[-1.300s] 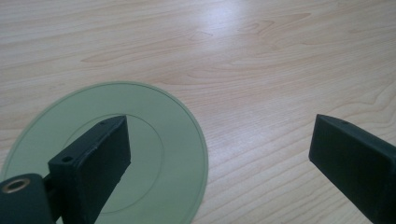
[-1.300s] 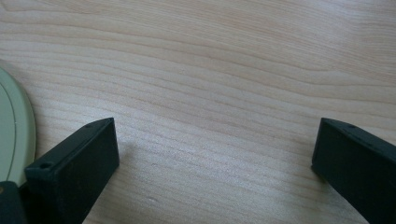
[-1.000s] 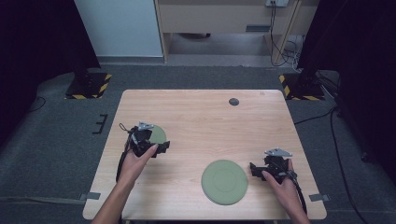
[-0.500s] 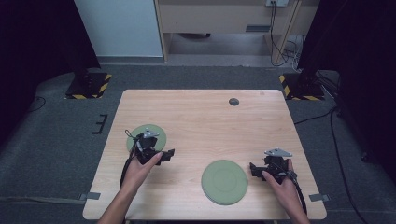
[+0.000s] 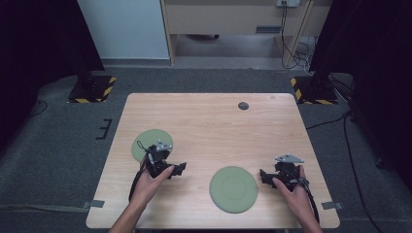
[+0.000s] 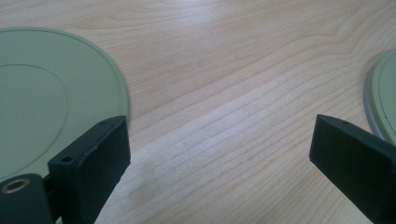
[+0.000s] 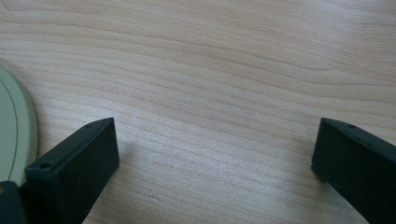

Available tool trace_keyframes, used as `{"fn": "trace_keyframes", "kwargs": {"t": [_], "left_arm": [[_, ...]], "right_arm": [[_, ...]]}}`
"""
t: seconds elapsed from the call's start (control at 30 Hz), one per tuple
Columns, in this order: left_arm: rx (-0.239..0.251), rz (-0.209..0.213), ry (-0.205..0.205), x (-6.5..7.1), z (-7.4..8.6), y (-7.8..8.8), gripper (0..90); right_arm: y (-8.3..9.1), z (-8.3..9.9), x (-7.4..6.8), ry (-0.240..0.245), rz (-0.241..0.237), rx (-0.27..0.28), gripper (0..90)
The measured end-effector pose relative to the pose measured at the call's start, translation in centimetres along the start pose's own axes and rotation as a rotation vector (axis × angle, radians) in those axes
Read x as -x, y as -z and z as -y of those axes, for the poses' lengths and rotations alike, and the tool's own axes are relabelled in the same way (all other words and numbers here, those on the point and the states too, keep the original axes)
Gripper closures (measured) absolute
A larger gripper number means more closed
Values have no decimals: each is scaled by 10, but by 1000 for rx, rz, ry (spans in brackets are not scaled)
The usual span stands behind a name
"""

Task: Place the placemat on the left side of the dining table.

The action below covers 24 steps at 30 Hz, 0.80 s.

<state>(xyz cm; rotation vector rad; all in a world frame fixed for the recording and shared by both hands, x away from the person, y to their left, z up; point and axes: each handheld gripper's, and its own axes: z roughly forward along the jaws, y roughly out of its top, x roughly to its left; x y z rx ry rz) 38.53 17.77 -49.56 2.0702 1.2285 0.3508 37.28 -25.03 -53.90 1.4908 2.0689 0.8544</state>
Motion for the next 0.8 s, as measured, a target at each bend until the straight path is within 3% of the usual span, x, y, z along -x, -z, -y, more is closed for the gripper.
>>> {"fn": "trace_keyframes", "kwargs": {"t": [0.47,0.6,0.67,0.8], "left_arm": [[-67,38,-84,38,22,-26,44],[-33,-4,-149,45,28,-31,26],[10,-1,-152,45,33,-33,0],[12,-18,-137,46,33,-32,0]], "right_arm": [[0,0,-1,-1,0,1,10],[0,0,-1,-1,-1,1,10],[0,0,-1,-1,0,1,10],[0,0,-1,-1,0,1,9]]}}
